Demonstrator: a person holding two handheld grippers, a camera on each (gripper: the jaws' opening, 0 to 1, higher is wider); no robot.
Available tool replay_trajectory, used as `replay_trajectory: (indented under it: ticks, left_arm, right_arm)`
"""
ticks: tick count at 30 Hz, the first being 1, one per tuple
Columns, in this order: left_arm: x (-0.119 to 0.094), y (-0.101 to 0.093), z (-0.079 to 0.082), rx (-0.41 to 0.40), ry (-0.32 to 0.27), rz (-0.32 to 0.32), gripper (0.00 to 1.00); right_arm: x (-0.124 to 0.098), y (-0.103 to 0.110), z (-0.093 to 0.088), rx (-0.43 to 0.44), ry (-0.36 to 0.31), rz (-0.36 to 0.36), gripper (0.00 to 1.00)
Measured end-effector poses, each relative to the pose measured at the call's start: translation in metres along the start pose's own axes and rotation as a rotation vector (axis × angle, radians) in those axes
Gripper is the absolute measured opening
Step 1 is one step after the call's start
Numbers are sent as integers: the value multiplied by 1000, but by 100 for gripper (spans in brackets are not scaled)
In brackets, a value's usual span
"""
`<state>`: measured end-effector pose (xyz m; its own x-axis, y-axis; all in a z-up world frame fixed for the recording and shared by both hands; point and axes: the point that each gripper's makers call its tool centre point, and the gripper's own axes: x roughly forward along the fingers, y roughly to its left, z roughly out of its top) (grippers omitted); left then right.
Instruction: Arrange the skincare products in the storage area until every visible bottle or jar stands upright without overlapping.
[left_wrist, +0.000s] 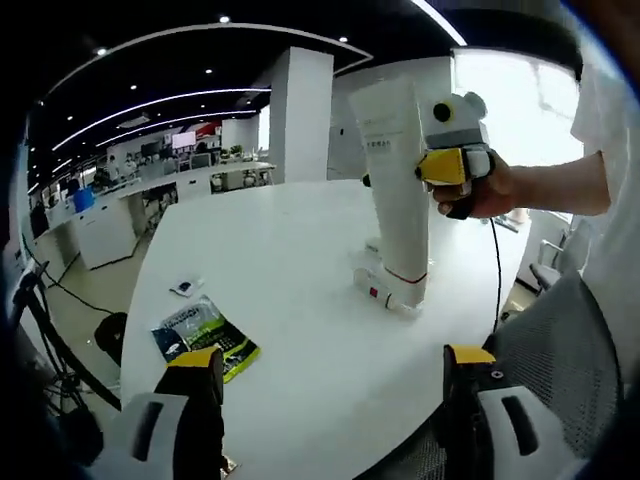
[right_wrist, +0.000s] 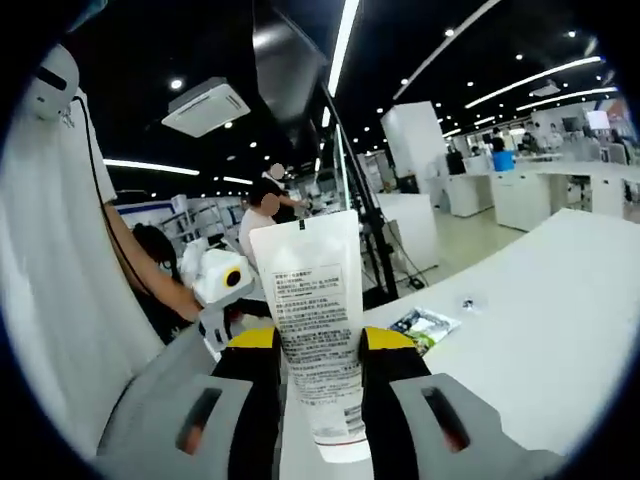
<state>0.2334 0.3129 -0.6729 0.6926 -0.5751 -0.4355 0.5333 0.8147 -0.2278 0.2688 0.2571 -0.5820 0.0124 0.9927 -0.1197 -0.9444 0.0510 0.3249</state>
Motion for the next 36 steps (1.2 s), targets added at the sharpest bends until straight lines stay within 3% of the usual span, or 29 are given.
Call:
replay_trajectory:
  ticks: [1, 5, 8, 10, 12, 16, 21, 25, 29, 36]
  left_arm:
    - [1, -20, 13, -97, -51, -90, 95]
    - [6, -58, 31, -243, -125, -223, 92]
    - [9, -75, 34, -310, -144, -281, 89]
    - [9, -90, 36, -382, -147, -355, 83]
    - [7, -106, 32, -419, -114, -425, 76]
    - [7, -118, 23, -370, -92, -443, 76]
    - [2, -124, 24, -386, -100, -494, 74]
    - [1, -128, 13, -339, -53, -518, 56]
    - [-7, -145, 13, -332, -45, -610, 44]
    - [-12, -150, 6, -307, -10, -642, 41]
  right_arm:
    - [-3, 3, 3, 28, -26, 0, 28]
    - [-13, 18, 9, 95, -97, 33, 28]
    - [-18, 27, 9, 130, -114, 40, 28]
    - [-20, 36, 8, 139, -113, 53, 28]
    - [-21, 46, 6, 150, -112, 76, 28]
    - [-19, 67, 4, 190, -116, 143, 29]
    - [-12, 87, 5, 269, -133, 223, 29]
    - [-9, 92, 6, 281, -140, 235, 30]
    - [-5, 100, 1, 310, -124, 252, 30]
    - [-2, 105, -8, 359, -126, 250, 30]
